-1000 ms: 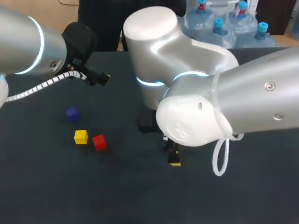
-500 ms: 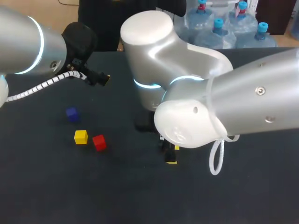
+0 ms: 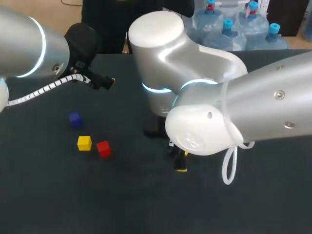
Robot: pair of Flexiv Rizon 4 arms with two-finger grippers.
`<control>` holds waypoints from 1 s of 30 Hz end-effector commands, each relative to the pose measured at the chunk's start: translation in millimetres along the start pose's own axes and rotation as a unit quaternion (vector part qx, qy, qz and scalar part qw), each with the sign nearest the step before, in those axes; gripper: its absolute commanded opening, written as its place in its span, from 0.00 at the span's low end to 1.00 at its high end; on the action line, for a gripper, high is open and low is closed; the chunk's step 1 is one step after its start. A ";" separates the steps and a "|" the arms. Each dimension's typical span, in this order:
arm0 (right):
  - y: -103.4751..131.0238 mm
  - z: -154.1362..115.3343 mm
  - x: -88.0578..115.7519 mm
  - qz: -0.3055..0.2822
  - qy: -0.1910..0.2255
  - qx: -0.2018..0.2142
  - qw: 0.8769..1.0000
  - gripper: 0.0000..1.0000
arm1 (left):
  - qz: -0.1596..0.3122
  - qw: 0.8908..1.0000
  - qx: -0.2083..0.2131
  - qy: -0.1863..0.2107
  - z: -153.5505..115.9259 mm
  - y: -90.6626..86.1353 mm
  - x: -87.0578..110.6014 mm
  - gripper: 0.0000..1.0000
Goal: Place the blue cubes, place green cubes on the blue cubes, place the yellow cubes on the green cubes, then place the red cubes on the yellow cubes, and place purple cube on the red cubes.
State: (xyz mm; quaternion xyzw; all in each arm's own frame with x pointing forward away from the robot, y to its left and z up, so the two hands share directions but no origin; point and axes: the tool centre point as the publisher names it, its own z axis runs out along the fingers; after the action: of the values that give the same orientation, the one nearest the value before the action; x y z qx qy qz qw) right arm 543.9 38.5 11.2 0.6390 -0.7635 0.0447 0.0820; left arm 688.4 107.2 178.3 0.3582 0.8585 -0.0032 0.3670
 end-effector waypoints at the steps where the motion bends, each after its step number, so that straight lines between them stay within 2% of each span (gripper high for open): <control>1: -0.5 8.8 1.4 -0.002 0.000 -0.002 1.000 1.00 | 0.000 1.000 0.001 -0.001 -0.3 0.5 0.5 1.00; 7: -5.4 14.7 1.4 0.003 0.019 -0.001 1.000 1.00 | 0.000 1.000 0.001 -0.001 -0.3 0.5 0.5 1.00; 20: -8.3 14.0 -2.0 0.011 0.015 0.003 1.000 0.99 | 0.000 1.000 0.001 -0.001 -0.3 0.5 0.5 1.00; 21: -8.5 14.3 -1.8 0.013 0.014 0.002 1.000 0.71 | 0.000 1.000 0.001 -0.001 -0.3 0.5 0.5 1.00; 22: -8.5 14.4 -1.8 0.013 0.014 0.002 1.000 0.56 | 0.000 1.000 0.001 -0.001 -0.3 0.5 0.5 1.00; 24: -8.5 14.5 -1.8 0.013 0.012 0.002 1.000 0.57 | 0.000 1.000 0.001 -0.001 -0.3 0.5 0.5 1.00; 27: -9.3 14.8 -3.7 0.013 0.010 0.001 1.000 0.41 | 0.000 1.000 0.001 -0.001 -0.3 0.5 0.5 1.00; 30: -9.6 15.0 -5.2 0.012 0.007 0.001 1.000 0.38 | 0.000 1.000 0.001 -0.001 -0.3 0.5 0.5 1.00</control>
State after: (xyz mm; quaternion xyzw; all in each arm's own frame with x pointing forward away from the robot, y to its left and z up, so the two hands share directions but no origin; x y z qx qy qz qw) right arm 553.5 40.0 -4.3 0.6294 -0.7703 0.0514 0.0880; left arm 688.4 107.2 178.3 0.3582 0.8585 -0.0032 0.3670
